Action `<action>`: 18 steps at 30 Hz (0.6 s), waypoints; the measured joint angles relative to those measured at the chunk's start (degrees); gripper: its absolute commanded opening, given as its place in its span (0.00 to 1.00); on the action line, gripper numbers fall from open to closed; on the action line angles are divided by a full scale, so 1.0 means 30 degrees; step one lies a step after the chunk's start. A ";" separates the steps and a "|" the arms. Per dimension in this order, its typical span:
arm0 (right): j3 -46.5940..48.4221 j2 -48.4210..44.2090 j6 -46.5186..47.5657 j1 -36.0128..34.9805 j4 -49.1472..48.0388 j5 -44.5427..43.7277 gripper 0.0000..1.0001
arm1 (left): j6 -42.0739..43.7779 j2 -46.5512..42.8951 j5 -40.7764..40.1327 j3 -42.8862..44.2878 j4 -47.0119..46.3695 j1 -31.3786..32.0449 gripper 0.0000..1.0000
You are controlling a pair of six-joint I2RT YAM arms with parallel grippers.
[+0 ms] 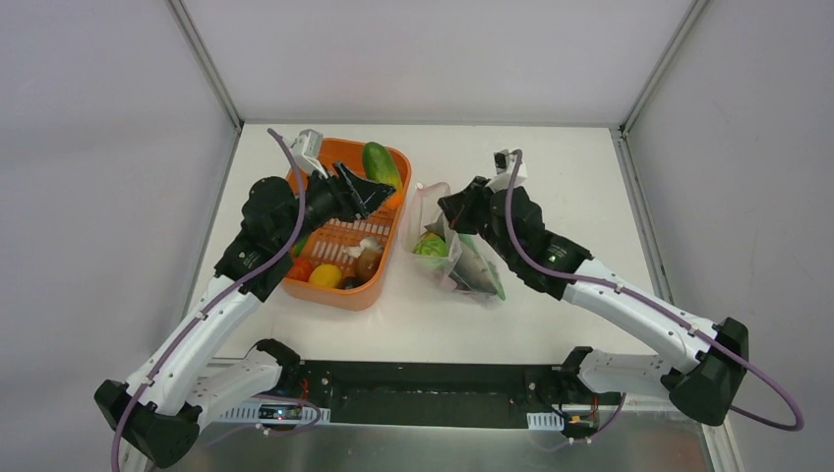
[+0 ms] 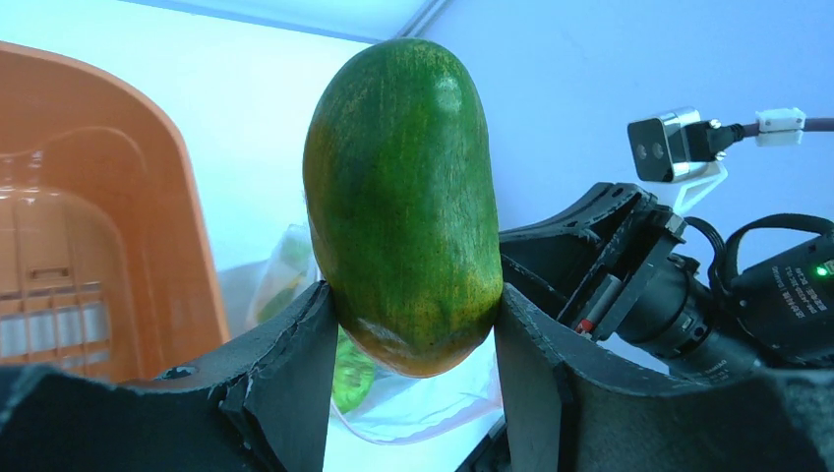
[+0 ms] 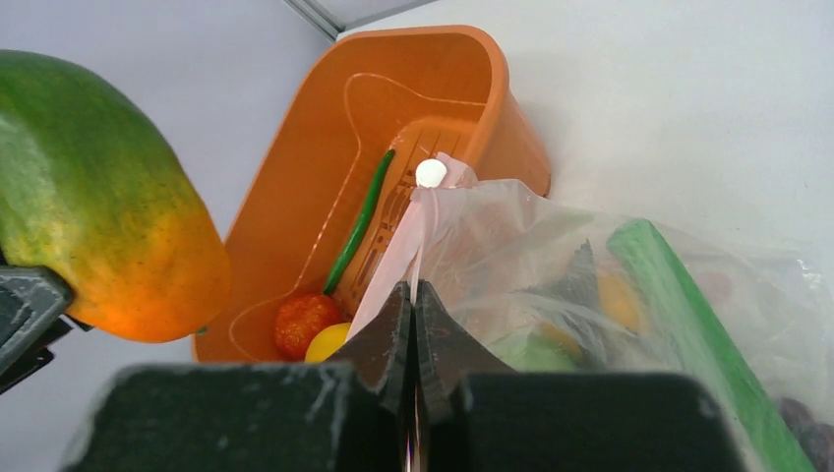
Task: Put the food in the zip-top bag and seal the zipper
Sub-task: Place the fake fruit in the zipper food storage bag.
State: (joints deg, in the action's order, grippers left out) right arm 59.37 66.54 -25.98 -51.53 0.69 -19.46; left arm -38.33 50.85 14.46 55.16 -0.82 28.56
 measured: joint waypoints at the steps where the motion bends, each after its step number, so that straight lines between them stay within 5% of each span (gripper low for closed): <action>1: -0.0197 -0.0138 -0.0080 -0.0007 -0.0197 0.0007 0.00 | -0.0080 0.0197 -0.0007 0.0000 -0.0270 0.0175 0.13; 9: -0.2958 -0.2273 -0.0678 -0.0051 -0.2616 0.0080 0.00 | 0.0576 0.1362 -0.2295 -0.1027 -0.3504 0.5064 0.12; 18: -0.3519 -0.3803 -0.1086 -0.0073 -0.2725 0.0328 0.00 | 0.0998 0.2696 -0.6244 -0.3271 -0.4546 0.7599 0.17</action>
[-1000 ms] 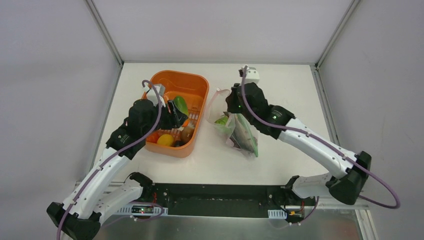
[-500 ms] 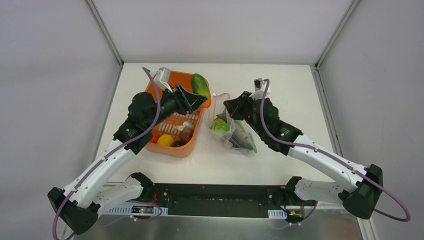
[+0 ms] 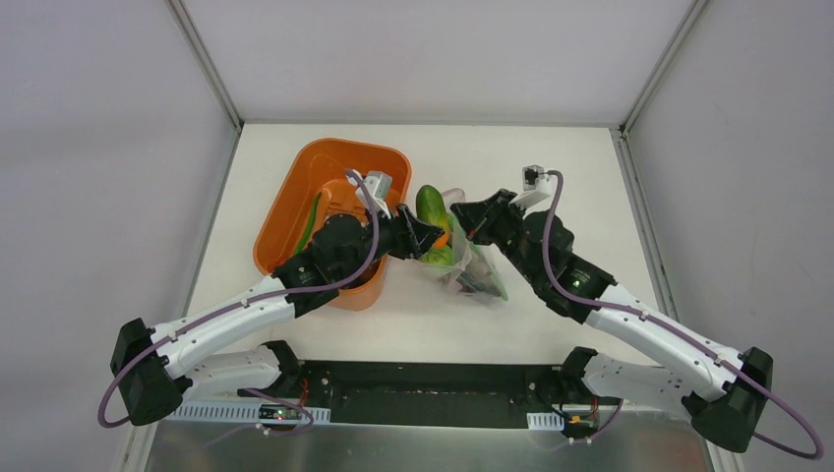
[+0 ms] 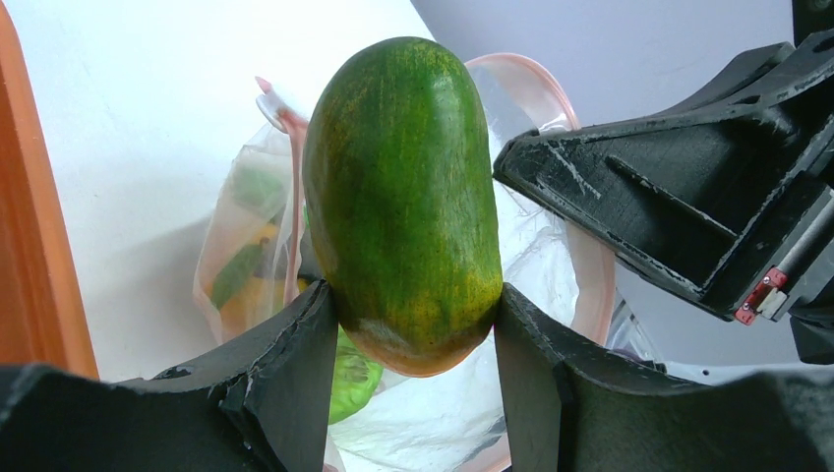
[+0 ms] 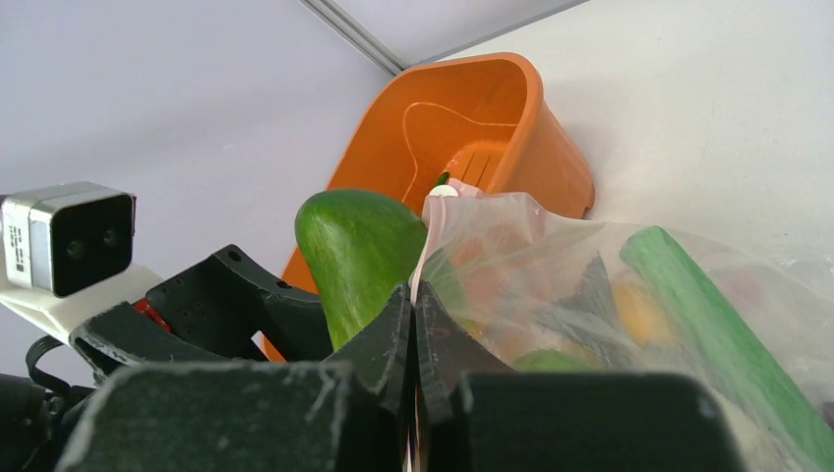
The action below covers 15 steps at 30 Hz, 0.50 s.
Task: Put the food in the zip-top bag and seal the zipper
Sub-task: Place the fake fruit in the zipper food storage bag.
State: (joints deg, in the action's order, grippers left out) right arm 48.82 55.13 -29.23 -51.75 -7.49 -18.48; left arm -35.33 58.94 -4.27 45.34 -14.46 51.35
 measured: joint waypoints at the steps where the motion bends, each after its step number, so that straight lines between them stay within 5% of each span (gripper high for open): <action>1: -0.0007 -0.0066 -0.0073 0.0000 -0.0015 0.0022 0.00 | 0.0117 -0.0007 -0.0255 -0.0029 -0.0007 0.0182 0.19; 7: -0.0590 -0.0393 -0.0270 -0.0015 -0.0255 0.0219 0.00 | 0.1144 0.0131 -0.0131 0.0080 0.0670 0.0656 0.34; 15: -0.0612 -0.0583 -0.0226 -0.0036 -0.0204 0.0219 0.00 | 0.2667 0.0124 0.0772 0.0240 0.2106 0.0780 0.87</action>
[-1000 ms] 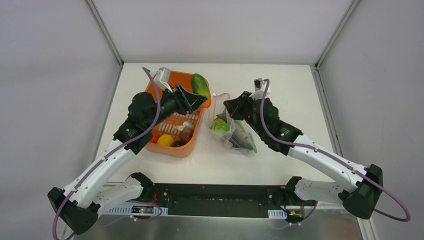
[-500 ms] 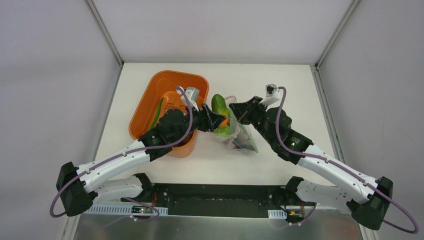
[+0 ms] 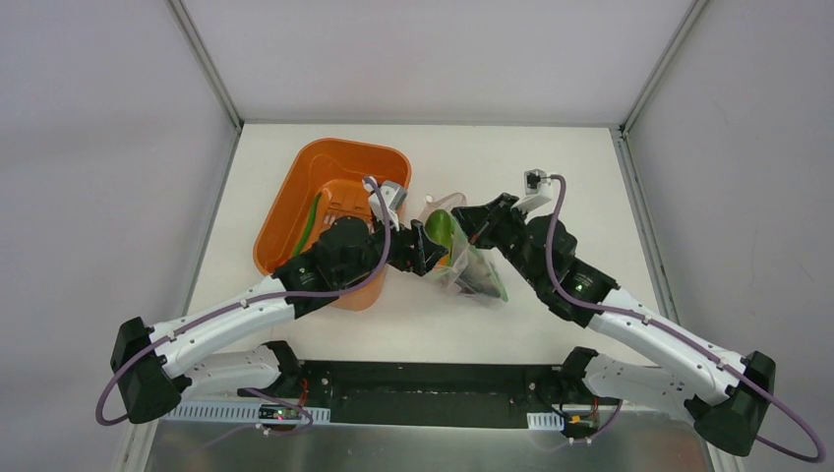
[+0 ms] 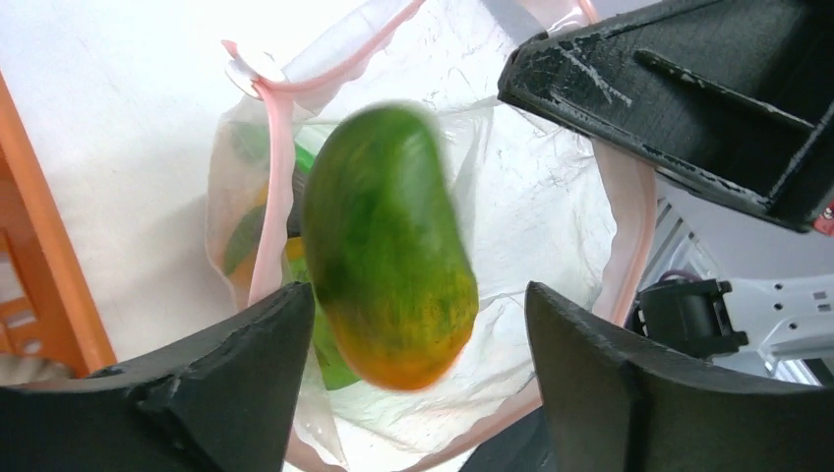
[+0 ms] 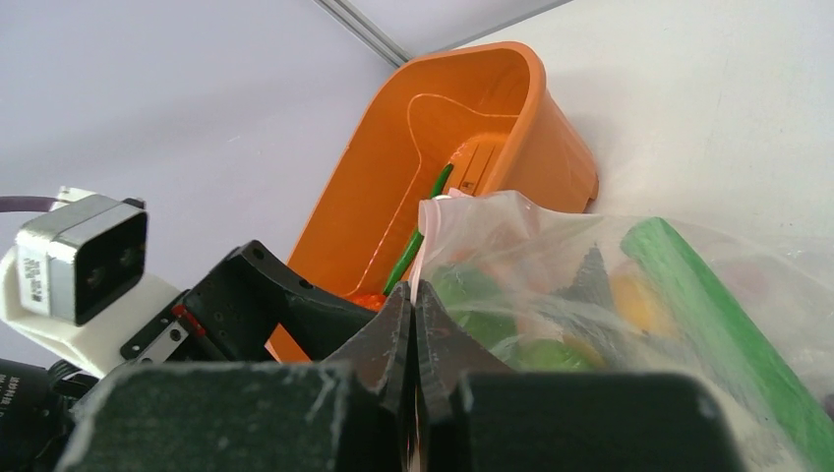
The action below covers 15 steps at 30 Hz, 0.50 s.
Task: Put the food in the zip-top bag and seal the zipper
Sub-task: Place the fake fruit in the zipper food storage bag.
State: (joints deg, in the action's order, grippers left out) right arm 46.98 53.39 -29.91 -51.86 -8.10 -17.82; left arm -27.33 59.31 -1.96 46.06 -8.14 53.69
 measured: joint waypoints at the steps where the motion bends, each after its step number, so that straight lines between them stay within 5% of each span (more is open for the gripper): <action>1: 0.0000 -0.0080 0.0015 0.0000 0.0080 0.0029 0.00 | 0.0117 -0.0102 0.0080 -0.0007 0.0051 0.0000 0.93; 3: -0.0015 -0.0313 0.0044 -0.0015 0.0262 0.0080 0.00 | 0.0321 -0.0525 0.0175 -0.0007 0.0175 0.0000 0.99; 15: -0.0452 -0.3468 0.1909 -0.0015 0.0197 -0.1209 0.00 | 0.1348 -0.5231 -0.1042 0.0022 0.2055 0.0000 0.99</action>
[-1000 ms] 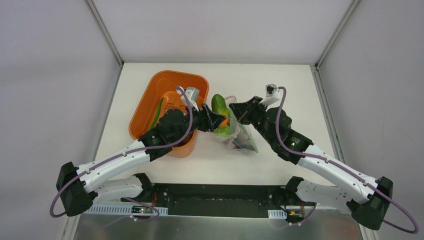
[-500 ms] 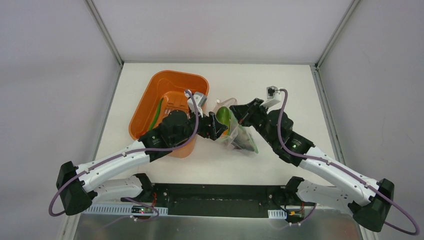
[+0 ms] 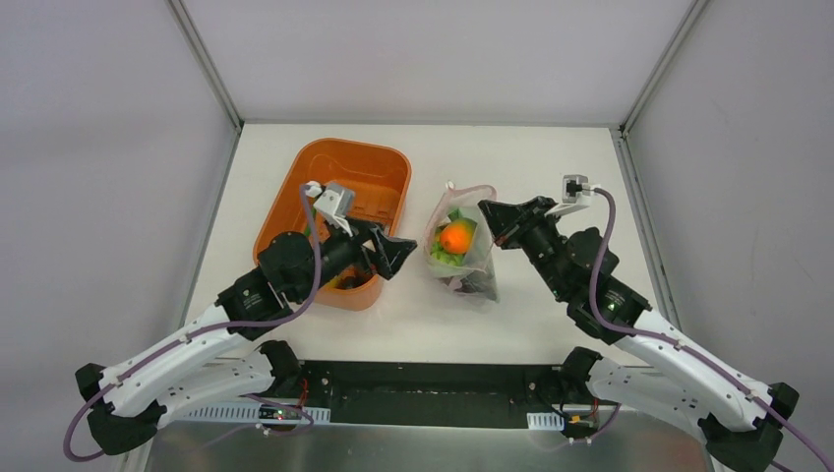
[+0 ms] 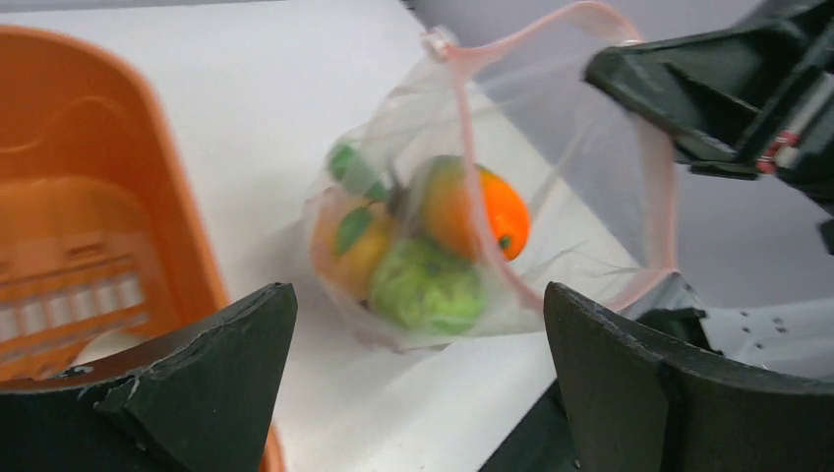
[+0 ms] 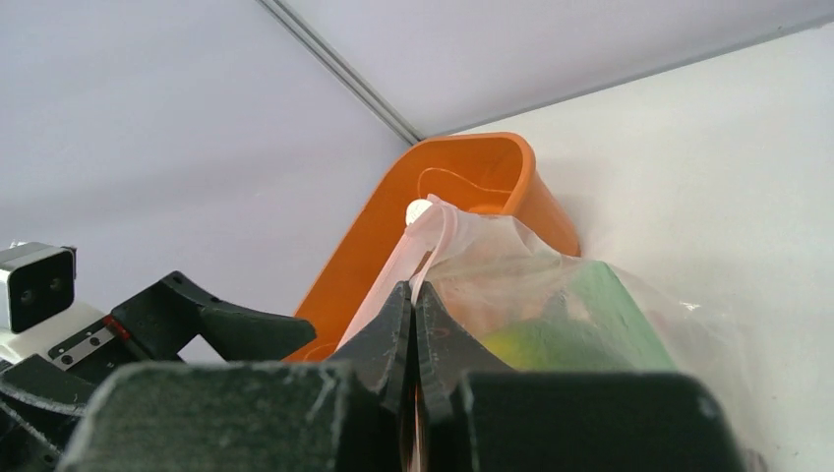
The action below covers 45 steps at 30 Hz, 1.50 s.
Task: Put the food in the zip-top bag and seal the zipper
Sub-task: Place the fake fruit in the zipper food storage bag, then pick up the fake fruit from the bin.
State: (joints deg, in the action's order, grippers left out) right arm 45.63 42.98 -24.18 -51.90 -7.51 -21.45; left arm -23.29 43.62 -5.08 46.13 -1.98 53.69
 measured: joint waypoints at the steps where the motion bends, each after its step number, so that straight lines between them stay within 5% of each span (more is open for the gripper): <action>1: 0.0000 -0.0036 0.0168 0.0000 -0.0095 -0.0153 0.00 | 0.0066 -0.0415 -0.0721 0.0000 0.0554 0.0000 0.99; 11: -0.0503 0.1326 0.1399 0.0000 -0.0758 0.0561 0.01 | 0.0488 -0.0554 -0.7002 0.0007 0.7169 -0.0656 0.99; 22: -0.1290 0.0313 0.2215 0.0000 -0.1566 0.0867 0.03 | 0.0015 0.0517 -0.5690 0.0007 0.9646 -0.5450 0.99; 45: -0.1290 0.0022 0.2820 0.0000 -0.1268 0.0736 0.07 | 0.0874 0.8094 -0.1668 0.3985 1.6691 -0.8830 0.99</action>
State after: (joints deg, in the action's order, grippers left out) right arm 41.76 43.05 -15.73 -51.90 -11.31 -19.25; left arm -20.67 67.90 -10.09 58.08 48.10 27.20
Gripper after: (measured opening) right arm 0.064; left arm 0.990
